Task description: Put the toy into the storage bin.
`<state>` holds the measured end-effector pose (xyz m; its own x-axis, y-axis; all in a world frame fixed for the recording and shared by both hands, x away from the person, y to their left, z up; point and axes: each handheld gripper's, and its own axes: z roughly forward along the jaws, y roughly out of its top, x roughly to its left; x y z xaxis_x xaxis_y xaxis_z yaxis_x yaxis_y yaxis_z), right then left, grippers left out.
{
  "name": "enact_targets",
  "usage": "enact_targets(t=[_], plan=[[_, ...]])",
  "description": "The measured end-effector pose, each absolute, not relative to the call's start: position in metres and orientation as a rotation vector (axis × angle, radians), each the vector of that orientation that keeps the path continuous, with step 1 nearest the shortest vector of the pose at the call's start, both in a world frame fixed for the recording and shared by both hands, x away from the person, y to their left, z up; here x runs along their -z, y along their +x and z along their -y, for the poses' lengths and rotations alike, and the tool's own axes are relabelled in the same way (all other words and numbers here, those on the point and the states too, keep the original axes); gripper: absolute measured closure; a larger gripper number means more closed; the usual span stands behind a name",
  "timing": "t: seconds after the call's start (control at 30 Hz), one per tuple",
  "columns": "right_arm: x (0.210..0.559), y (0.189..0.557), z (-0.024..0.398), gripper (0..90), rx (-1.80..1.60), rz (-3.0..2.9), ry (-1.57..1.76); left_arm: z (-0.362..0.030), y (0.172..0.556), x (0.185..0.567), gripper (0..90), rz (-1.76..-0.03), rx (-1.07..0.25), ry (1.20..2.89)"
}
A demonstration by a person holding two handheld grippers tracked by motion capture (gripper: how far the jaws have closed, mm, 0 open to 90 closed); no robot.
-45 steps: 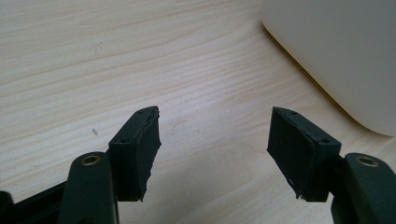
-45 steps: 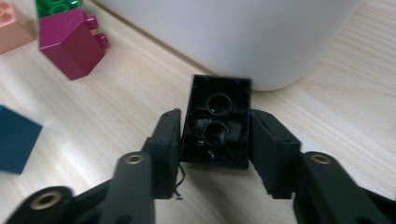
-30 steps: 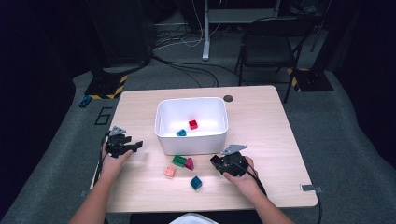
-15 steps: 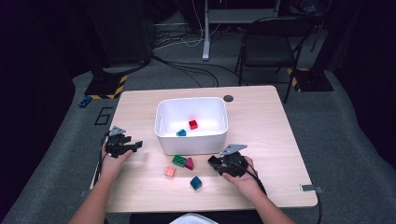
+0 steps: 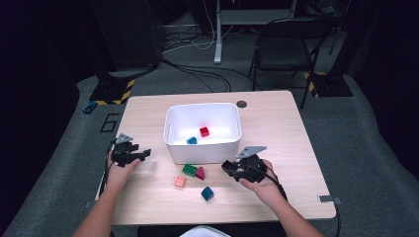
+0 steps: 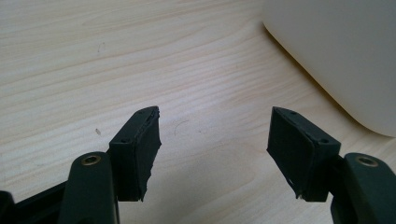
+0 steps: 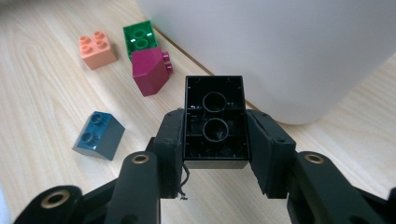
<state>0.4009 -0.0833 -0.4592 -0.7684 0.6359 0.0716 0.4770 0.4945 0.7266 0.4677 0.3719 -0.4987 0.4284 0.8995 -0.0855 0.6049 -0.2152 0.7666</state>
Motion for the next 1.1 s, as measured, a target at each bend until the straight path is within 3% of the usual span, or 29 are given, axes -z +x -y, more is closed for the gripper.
enact_targets(t=[1.1], plan=[[0.378, 0.406, 0.093, 58.5, -1.219, -2.525, 0.921, -0.371, 0.468, 0.499, 34.5, -1.271, -0.489, 1.932]])
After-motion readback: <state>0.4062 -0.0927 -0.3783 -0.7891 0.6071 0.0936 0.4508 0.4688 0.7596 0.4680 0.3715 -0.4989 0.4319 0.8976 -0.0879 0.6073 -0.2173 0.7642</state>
